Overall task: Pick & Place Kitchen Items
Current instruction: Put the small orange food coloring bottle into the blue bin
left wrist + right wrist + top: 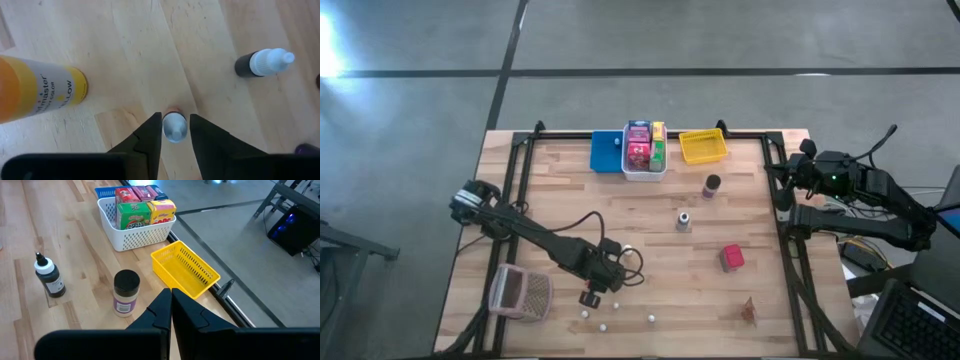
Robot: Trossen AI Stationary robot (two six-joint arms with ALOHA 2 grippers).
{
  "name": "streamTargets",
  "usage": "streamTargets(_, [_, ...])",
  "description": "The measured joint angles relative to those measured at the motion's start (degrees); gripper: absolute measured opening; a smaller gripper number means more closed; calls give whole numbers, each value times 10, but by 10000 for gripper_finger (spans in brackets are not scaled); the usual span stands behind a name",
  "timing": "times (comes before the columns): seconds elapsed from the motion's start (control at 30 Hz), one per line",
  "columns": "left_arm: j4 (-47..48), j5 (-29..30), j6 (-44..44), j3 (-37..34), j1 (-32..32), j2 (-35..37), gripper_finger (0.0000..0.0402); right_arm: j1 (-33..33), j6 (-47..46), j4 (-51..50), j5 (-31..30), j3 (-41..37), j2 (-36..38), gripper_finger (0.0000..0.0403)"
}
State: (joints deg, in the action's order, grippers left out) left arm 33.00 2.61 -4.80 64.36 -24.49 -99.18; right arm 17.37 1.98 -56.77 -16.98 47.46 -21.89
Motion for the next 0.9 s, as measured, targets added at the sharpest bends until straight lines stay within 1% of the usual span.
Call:
streamTargets(0.2, [0, -2, 0, 0, 0, 0, 84, 0, 1, 0, 0, 0, 0, 8])
streamTargets(0.4, [6, -19, -3, 2, 0, 2, 64, 0, 0, 0, 0, 0, 0, 8])
streamTargets(0.5, [32, -20, -10, 3, 0, 10, 64, 0, 1, 0, 0, 0, 0, 8])
streamTargets(0.6, [83, -16, -12, 14, 2, 25, 64, 0, 1, 0, 0, 0, 0, 8])
streamTargets(0.7, [135, 19, -12, 35, 9, 54, 64, 0, 0, 0, 0, 0, 0, 8])
streamTargets(0.83, [189, 101, -5, 60, 34, 108, 63, 0, 0, 0, 0, 0, 0, 8])
streamTargets(0.9, [203, 151, 7, 68, 54, 139, 63, 0, 1, 0, 0, 0, 0, 8])
